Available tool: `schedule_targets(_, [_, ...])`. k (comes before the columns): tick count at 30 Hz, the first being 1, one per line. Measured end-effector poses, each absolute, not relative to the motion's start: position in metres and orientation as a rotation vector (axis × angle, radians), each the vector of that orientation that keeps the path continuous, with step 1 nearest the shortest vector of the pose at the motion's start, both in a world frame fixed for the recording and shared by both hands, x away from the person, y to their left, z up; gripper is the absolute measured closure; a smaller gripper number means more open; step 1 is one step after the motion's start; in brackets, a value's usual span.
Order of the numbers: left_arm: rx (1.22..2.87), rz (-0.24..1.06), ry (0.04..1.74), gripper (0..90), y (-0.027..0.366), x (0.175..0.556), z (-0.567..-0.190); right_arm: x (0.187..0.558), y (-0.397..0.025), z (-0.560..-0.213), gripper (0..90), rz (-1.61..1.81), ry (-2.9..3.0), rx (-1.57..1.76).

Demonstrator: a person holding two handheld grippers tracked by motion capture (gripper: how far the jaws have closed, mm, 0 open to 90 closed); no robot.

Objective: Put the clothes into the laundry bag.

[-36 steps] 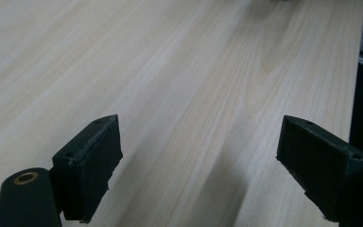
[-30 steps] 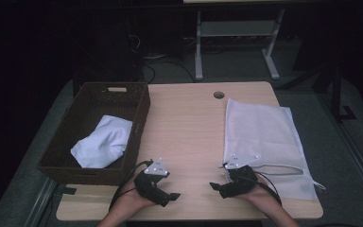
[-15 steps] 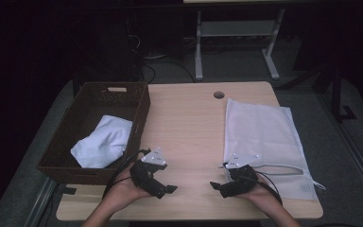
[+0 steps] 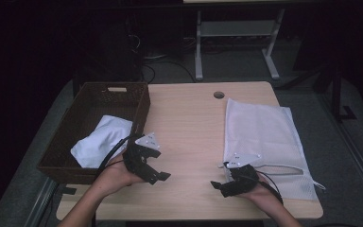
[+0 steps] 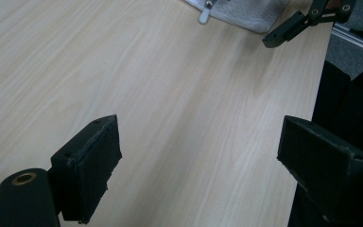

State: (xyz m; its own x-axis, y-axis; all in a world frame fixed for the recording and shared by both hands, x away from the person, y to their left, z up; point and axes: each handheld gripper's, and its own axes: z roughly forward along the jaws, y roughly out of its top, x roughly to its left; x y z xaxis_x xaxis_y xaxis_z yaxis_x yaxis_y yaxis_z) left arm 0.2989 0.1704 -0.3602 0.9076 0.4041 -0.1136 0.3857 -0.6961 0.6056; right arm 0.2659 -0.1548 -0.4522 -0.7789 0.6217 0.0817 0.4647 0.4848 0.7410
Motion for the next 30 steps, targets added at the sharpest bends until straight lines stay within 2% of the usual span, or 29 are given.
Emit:
schedule_targets(19, [2.459, 0.119, 0.625, 13.7, 0.201, 0.332, -0.326, 0.266, -0.156, -0.452, 14.9, 1.162, 2.522, 0.942])
schedule_targets(30, [2.447, 0.209, 0.752, 14.1, 0.237, 0.363, -0.301, 0.266, -0.156, -0.453, 14.9, 1.158, 2.525, 0.938])
